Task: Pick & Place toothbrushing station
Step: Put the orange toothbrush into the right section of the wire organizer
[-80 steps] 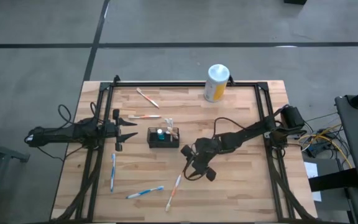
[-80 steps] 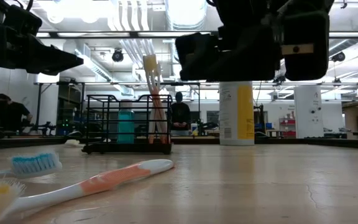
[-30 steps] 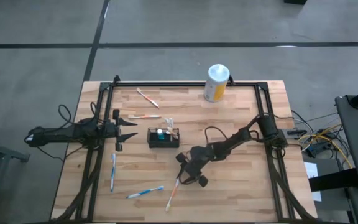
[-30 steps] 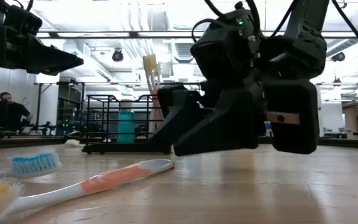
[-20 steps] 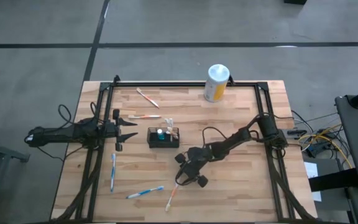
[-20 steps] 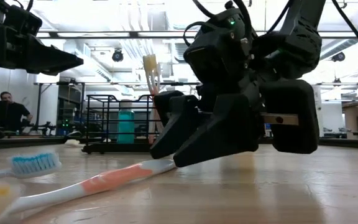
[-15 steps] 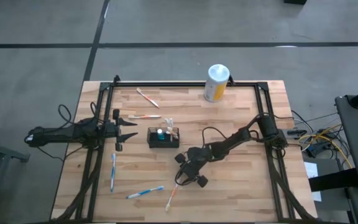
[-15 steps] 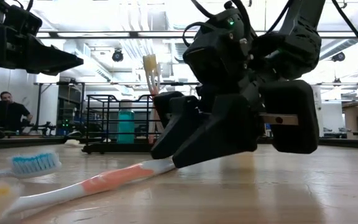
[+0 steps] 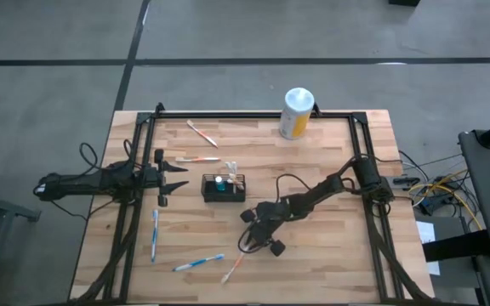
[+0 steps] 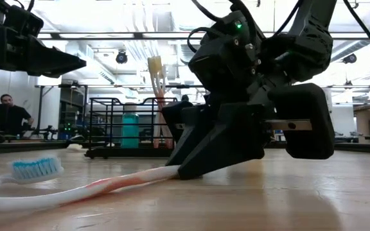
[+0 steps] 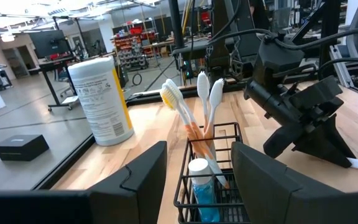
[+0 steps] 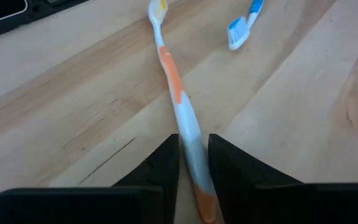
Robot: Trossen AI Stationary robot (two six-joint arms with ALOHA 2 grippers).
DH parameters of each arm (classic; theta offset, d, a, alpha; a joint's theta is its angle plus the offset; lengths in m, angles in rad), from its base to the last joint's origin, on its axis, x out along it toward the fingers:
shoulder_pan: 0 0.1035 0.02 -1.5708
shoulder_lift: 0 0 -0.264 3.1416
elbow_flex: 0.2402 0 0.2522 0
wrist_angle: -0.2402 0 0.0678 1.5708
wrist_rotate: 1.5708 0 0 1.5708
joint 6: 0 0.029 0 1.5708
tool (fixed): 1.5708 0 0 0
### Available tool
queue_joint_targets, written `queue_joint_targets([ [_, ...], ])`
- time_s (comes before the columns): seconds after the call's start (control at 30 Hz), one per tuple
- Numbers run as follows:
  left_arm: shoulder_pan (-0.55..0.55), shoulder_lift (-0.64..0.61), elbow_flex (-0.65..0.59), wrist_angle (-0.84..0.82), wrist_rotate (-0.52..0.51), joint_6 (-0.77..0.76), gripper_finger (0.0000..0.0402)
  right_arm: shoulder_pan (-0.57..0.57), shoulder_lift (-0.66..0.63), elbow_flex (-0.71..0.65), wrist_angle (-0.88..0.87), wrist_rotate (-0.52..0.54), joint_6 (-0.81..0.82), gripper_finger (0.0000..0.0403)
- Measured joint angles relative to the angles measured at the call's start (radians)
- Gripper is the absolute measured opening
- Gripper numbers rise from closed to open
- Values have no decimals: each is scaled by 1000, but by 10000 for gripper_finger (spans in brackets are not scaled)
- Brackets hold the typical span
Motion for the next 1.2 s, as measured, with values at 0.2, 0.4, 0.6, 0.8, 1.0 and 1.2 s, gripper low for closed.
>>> queue_joint_targets([
  [0.2,0,0,0,0,0,0,187,0,-1,-1,0,-1,-2,39],
  [0.4,0,0,0,0,0,0,186,0,-2,-1,0,1,-1,26],
  [0.6,0,0,0,0,0,0,186,-1,-4,-5,26,2,32,24],
  [0.8,0,0,0,0,0,0,187,-3,-32,-15,55,2,85,23],
  [1.0,0,0,0,0,-1,0,186,-10,-124,-96,94,10,88,22],
  [1.2,0,0,0,0,0,0,186,-29,-288,-249,209,129,88,22],
])
